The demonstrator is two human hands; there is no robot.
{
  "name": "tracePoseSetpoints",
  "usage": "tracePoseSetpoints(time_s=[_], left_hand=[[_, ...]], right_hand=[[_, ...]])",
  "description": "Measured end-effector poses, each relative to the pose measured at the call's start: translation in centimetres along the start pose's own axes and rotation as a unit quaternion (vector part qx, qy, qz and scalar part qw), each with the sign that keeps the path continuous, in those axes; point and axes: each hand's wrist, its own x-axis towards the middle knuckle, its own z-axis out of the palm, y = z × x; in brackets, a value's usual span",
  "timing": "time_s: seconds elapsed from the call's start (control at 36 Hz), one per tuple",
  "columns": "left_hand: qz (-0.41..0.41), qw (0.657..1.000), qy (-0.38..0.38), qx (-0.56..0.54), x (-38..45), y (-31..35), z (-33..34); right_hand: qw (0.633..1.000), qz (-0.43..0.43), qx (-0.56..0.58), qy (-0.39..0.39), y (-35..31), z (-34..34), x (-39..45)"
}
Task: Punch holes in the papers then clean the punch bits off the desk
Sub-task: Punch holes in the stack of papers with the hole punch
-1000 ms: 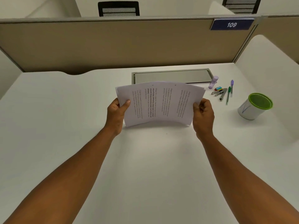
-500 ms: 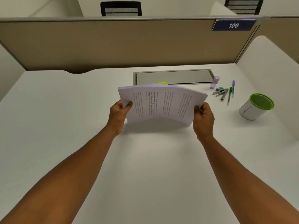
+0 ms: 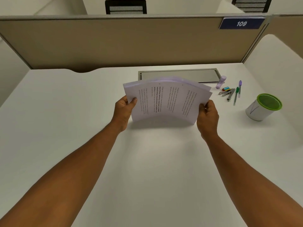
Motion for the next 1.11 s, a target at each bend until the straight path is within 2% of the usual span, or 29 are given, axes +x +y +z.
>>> tracePoseSetpoints(time_s=[0.19, 0.33, 0.64, 0.81, 0.97, 1.06, 1.11], left_hand=[[-0.022, 0.998, -0.004, 0.062, 0.3, -1.1, -0.2], [-0.042, 0.99, -0.006, 0.133, 0.1, -2.0, -0.2], [-0.011, 0.988, 0.03, 0.152, 0.2, -0.1, -0.2], [0.044, 0.985, 0.013, 0.167, 0.6, 2.3, -1.7], [0.094, 0.979, 0.071, 0.164, 1.7, 6.2, -4.7], [0.158, 0.952, 0.063, 0.256, 1.7, 7.6, -5.6], [0.203, 0.917, 0.059, 0.337, 1.8, 8.3, -5.6]], right_hand=[[0.999, 0.021, -0.031, -0.014, 0.8, -0.1, 0.2], [0.994, 0.039, -0.092, -0.053, 1.8, 0.0, -0.1], [0.993, -0.032, -0.11, 0.001, -0.2, -0.5, 1.1], [0.99, -0.079, -0.118, 0.006, -2.6, -0.1, 2.3], [0.984, -0.138, -0.112, -0.027, -5.4, 0.2, 3.2], [0.983, -0.13, -0.128, -0.017, -6.6, 1.2, 3.9], [0.98, -0.142, -0.138, -0.023, -7.4, 1.8, 4.3]])
